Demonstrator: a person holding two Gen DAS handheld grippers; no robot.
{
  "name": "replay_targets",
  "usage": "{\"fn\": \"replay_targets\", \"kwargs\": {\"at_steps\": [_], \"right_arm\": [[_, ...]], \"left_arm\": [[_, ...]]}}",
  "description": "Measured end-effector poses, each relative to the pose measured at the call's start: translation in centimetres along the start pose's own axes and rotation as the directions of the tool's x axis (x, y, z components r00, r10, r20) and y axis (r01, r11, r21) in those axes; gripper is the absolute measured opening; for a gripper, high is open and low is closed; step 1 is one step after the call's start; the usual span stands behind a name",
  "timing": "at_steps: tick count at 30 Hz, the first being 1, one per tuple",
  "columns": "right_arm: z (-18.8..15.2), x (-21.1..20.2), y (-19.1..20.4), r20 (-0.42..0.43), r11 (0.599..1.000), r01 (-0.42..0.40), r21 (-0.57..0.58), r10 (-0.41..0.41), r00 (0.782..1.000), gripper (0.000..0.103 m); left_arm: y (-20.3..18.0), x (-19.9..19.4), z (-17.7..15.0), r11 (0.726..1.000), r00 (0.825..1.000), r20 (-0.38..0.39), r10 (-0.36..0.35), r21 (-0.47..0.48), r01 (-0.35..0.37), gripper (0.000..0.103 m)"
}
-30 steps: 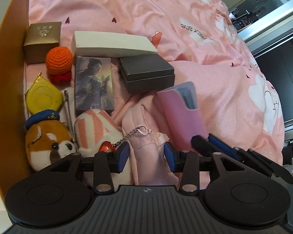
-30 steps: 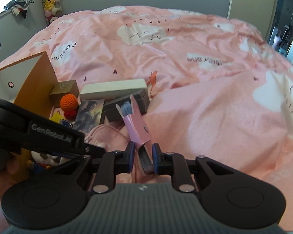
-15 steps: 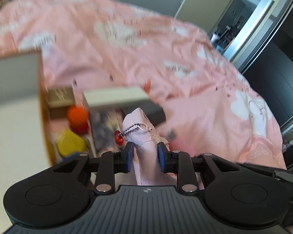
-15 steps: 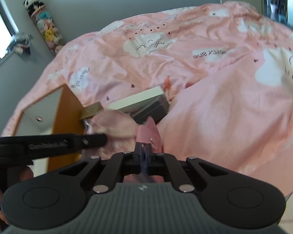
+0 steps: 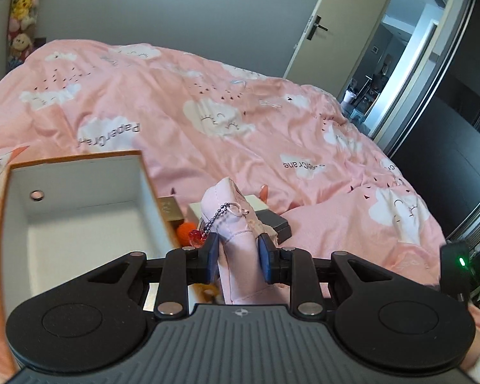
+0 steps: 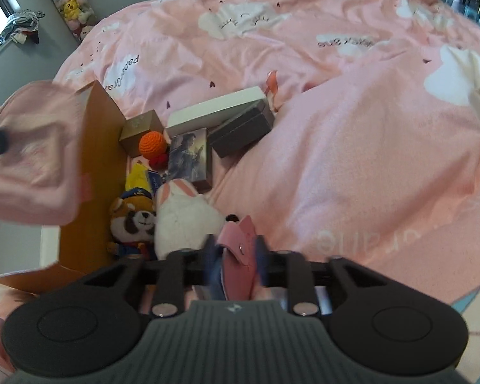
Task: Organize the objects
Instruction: 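Lift the pink wallet with the right tool while the left carries the backpack over the box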
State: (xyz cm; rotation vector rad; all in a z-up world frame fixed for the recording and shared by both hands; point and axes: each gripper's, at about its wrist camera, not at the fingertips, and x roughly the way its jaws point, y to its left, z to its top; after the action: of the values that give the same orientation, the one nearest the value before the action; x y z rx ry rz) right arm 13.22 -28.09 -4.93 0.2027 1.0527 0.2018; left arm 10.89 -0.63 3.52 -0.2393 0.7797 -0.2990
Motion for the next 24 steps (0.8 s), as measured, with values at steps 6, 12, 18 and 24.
{"fn": "replay_targets", "kwargs": {"at_steps": [6, 12, 18, 24], "right_arm": [[3.0, 3.1, 1.1, -0.144, 1.0, 0.0, -0.029, -0.004, 0.99, 0.057], [2.9, 6.3, 2.0, -0.292, 0.992, 0.038, -0.124, -0.073, 0.954, 0.035], [2.2, 2.6, 1.4, -0.218, 0.992, 0.052, -0.115, -0.077, 0.973, 0.024], [3.2, -5.2, 4.3, 0.044, 0.994, -0.036, -0.105, 0.04, 0.998, 0.023]], "left_arm": [[2.8, -1.8, -0.7, 0.994, 0.994, 0.023, 0.105, -0.001, -0.105, 0.03], [5.6, -0.5, -2.3, 0.975, 0.973, -0.057, 0.222, 0.008, -0.222, 0.03], [7.1, 1.2, -4.0, 0.959, 0.951, -0.125, 0.281, 0.052, -0.277, 0.03], [6.9, 1.6, -5.1, 0.951, 0.942, -0.144, 0.304, 0.097, -0.293, 0.03]]}}
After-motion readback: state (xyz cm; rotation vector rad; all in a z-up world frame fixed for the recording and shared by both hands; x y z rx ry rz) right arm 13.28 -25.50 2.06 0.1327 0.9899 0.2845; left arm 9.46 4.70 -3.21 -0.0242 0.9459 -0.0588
